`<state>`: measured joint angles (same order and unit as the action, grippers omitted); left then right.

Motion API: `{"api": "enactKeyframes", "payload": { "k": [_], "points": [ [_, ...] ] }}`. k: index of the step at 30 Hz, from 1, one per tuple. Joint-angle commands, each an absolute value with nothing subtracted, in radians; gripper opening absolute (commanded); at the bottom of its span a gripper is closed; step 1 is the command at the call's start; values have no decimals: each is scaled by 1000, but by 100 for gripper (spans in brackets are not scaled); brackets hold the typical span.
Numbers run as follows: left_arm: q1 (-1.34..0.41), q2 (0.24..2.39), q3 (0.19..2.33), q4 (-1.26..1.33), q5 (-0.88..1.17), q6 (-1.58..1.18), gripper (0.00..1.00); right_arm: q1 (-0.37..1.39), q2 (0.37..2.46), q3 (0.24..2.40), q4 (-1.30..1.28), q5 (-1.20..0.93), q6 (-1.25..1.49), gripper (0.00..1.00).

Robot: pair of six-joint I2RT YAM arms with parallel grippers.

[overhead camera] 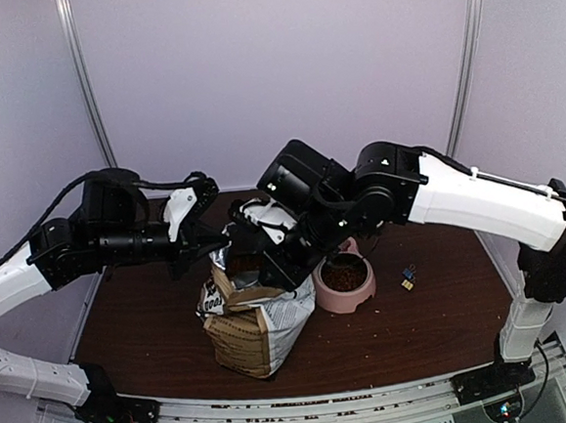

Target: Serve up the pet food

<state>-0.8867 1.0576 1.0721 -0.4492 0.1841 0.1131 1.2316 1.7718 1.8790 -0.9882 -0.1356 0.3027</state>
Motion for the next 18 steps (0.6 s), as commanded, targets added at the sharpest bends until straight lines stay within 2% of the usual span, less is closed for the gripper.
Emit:
{"api": "enactKeyframes", "payload": {
  "k": [1, 7, 12, 18],
  "points": [
    [-918, 1036, 1067, -312, 194, 98, 0, 1232, 1889, 2006, -1124, -348, 397, 0],
    [-937, 1024, 1056, -316, 189, 96, 0, 1184, 1987, 1892, -1104, -370, 501, 0],
    [-940, 1020, 1056, -317, 184, 95, 0, 1132, 2013, 1802, -1114, -191, 537, 0],
    [-940, 1014, 1050, -319, 171, 98, 0, 1095, 1979, 1761, -1096, 175, 575, 0]
  ]
}}
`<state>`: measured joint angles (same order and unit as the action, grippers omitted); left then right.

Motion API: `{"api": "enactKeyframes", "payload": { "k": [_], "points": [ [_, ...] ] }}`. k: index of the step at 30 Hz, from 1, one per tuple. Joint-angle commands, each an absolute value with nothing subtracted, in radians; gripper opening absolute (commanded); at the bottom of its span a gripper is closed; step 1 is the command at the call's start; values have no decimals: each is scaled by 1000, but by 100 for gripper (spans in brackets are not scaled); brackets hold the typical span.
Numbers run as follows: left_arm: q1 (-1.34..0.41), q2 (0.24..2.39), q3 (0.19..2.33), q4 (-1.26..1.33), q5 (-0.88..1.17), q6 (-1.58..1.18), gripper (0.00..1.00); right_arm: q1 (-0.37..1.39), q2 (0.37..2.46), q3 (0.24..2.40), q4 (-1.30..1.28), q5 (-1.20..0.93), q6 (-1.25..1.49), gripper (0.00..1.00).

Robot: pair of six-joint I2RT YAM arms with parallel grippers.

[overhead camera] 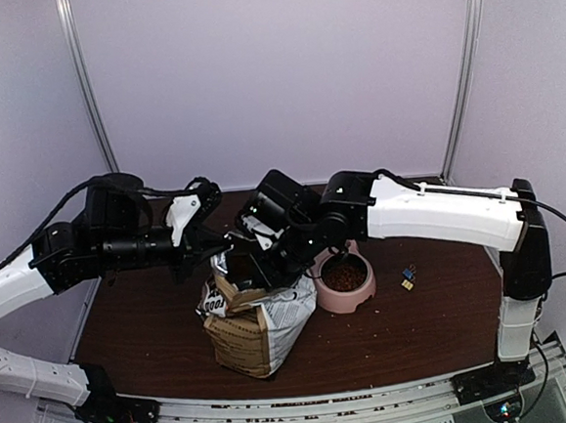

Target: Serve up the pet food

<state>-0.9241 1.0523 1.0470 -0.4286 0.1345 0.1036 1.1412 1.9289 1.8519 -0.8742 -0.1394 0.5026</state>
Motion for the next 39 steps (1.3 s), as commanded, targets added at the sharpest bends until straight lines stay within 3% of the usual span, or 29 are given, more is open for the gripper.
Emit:
{"api": "enactKeyframes", "payload": {
  "k": [1, 7, 16, 20, 30, 39],
  "points": [
    [-940, 1014, 1049, -319, 171, 97, 0, 1095, 1967, 1762, -1084, 220, 581, 0],
    [-940, 1015, 1048, -319, 166, 101, 0, 1094, 1932, 1785, -1015, 274, 580, 0],
    [-940, 1021, 1047, -321, 152, 106, 0, 1137, 1927, 1830, -950, -101, 503, 0],
    [-940, 1026, 1048, -321, 154, 106, 0, 1166, 1957, 1855, -984, -168, 503, 0],
    [-941, 1025, 1043, -321, 143, 109, 0, 1156, 1986, 1828, -1098, 288, 511, 0],
    [-940, 1032, 1043, -319, 146, 110, 0, 1155, 1880, 1714, -911, 547, 449, 0]
  ]
}}
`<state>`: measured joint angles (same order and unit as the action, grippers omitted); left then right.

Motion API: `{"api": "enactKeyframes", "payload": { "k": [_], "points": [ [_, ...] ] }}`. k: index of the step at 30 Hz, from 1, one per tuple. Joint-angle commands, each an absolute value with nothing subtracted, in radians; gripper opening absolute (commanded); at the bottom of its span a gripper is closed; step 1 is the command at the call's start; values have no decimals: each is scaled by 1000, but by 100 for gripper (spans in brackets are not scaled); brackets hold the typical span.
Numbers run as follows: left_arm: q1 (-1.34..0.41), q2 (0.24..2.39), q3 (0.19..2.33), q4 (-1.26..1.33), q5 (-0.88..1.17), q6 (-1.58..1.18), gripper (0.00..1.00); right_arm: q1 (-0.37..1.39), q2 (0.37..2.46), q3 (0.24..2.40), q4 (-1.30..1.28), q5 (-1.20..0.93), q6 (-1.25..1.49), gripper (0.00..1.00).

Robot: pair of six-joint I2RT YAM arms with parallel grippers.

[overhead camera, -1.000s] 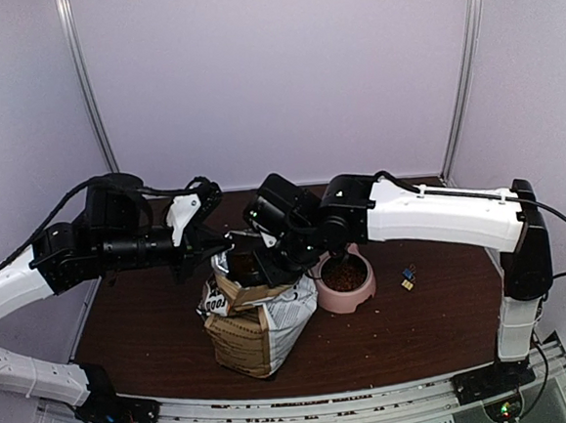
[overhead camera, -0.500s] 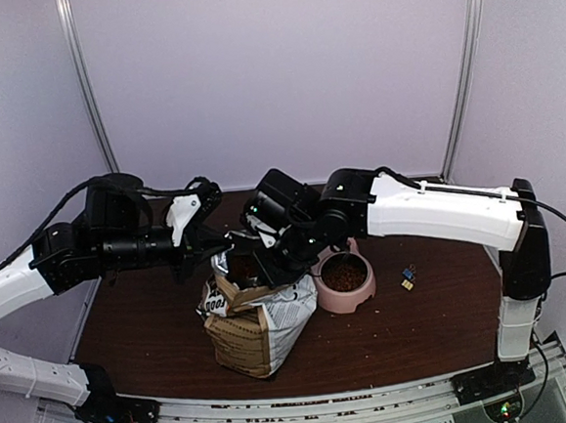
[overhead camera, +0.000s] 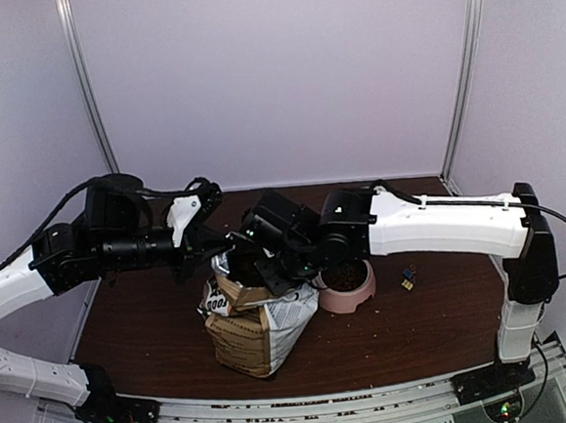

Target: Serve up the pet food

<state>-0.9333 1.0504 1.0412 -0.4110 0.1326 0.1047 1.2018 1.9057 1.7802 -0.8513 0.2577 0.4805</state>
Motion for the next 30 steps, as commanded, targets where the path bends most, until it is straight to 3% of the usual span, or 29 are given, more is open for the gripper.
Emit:
{"api": "enactKeyframes", "payload": {
  "k": [1, 12, 30],
  "points": [
    [-940, 1034, 1042, -320, 145, 110, 0, 1156, 1872, 1708, -883, 549, 434, 0],
    [-940, 1041, 1042, -320, 134, 112, 0, 1164, 1725, 1586, -556, 371, 173, 0],
    [-940, 1049, 1043, -321, 126, 115, 0, 1198, 1526, 1444, -509, 120, 11, 0]
  ]
}}
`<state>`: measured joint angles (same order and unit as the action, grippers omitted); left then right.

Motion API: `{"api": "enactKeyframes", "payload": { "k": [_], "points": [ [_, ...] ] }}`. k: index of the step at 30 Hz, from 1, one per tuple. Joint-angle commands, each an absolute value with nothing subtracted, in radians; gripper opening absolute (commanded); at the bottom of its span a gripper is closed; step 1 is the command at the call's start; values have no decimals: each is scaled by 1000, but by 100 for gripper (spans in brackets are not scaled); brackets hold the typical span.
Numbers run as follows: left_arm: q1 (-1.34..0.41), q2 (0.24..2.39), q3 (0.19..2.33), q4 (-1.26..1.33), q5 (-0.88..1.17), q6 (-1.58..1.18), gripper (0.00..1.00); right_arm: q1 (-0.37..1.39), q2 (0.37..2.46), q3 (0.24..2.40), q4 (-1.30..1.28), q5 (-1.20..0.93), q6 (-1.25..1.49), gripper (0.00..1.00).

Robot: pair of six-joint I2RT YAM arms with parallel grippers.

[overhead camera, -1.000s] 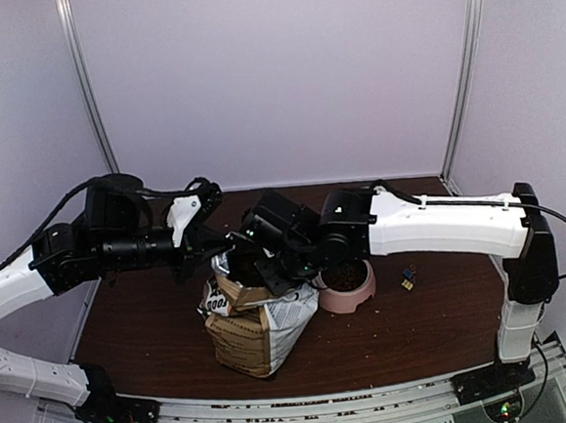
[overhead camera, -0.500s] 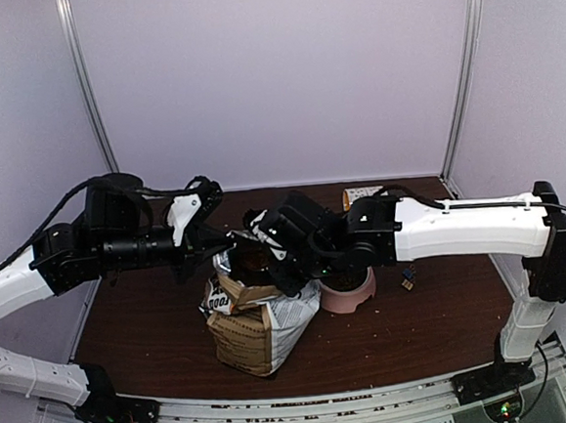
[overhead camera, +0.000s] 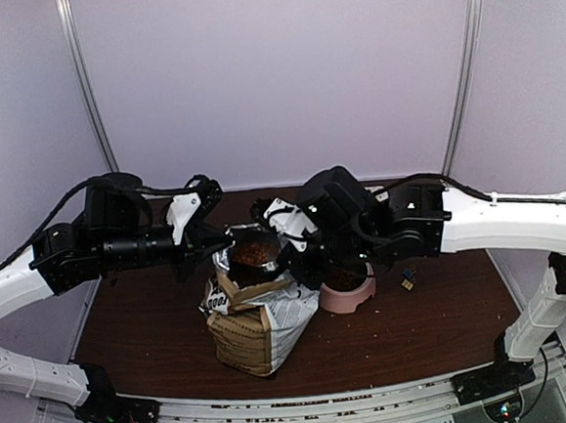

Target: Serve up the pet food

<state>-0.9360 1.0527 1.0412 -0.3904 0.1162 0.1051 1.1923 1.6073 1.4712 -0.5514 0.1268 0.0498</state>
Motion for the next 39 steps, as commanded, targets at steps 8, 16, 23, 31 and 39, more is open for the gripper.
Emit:
{"api": "enactKeyframes", "payload": {
  "k": [8, 16, 23, 31, 39],
  "points": [
    [-940, 1051, 1044, -321, 123, 116, 0, 1230, 1406, 1338, -472, 154, -8, 0],
    [-940, 1044, 1043, -321, 104, 119, 0, 1293, 1320, 1187, -313, 226, -52, 0],
    [-940, 1031, 1038, -314, 68, 118, 0, 1319, 1201, 989, -46, 295, -36, 0],
    [-940, 1022, 1038, -314, 23, 119, 0, 1339, 1132, 888, 101, 313, -57, 0],
    [-939, 1022, 1040, -318, -34, 115, 0, 1361, 1108, 882, 150, 345, -102, 0]
  ]
}}
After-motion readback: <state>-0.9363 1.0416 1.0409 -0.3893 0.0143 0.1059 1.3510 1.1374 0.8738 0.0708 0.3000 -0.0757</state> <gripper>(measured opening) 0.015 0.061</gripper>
